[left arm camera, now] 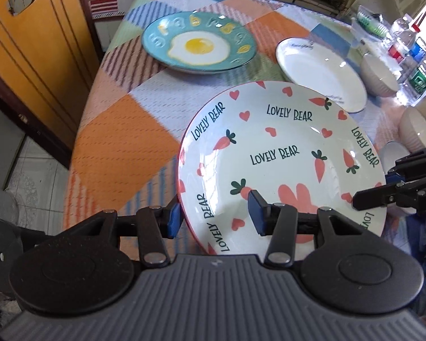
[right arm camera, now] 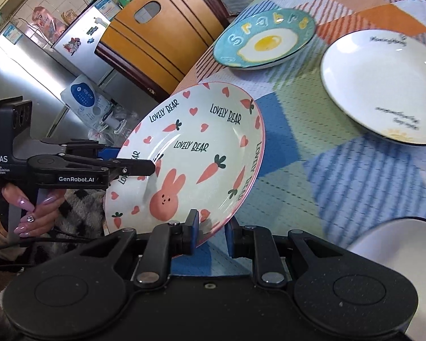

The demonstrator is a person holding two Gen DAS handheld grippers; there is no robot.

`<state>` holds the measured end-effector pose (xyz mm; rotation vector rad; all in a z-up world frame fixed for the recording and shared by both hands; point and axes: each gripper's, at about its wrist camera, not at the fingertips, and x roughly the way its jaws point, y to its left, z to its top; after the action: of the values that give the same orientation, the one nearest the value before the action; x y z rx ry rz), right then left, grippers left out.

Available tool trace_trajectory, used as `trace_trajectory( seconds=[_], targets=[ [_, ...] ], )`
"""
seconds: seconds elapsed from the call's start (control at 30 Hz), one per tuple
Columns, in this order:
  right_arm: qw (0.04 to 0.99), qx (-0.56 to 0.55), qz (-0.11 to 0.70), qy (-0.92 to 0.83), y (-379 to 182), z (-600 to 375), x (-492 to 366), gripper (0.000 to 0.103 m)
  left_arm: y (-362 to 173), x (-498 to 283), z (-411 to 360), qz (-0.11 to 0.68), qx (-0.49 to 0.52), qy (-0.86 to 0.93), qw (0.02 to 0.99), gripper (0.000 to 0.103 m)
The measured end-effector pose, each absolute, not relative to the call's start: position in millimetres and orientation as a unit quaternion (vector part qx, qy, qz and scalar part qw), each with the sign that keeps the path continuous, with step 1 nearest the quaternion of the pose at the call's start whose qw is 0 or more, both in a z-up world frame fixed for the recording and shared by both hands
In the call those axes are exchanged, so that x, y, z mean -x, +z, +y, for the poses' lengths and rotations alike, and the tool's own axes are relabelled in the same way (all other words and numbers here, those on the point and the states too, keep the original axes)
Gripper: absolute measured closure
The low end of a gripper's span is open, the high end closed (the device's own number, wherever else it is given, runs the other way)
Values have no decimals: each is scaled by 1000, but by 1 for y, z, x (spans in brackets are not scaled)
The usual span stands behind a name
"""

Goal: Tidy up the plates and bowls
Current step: 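Lift the Lovely Bear plate with the right gripper onto the Morning Honey plate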

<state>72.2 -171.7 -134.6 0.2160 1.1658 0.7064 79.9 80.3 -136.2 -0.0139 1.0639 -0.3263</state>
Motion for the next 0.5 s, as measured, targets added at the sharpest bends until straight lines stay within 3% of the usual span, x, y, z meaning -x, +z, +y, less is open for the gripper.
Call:
trace_trajectory(
  seconds=[0.5],
  targets=[
    [814,-105,492,290,-85,-239,-82,79,-88,-117,8,449,-5,-190,873,57]
  ],
)
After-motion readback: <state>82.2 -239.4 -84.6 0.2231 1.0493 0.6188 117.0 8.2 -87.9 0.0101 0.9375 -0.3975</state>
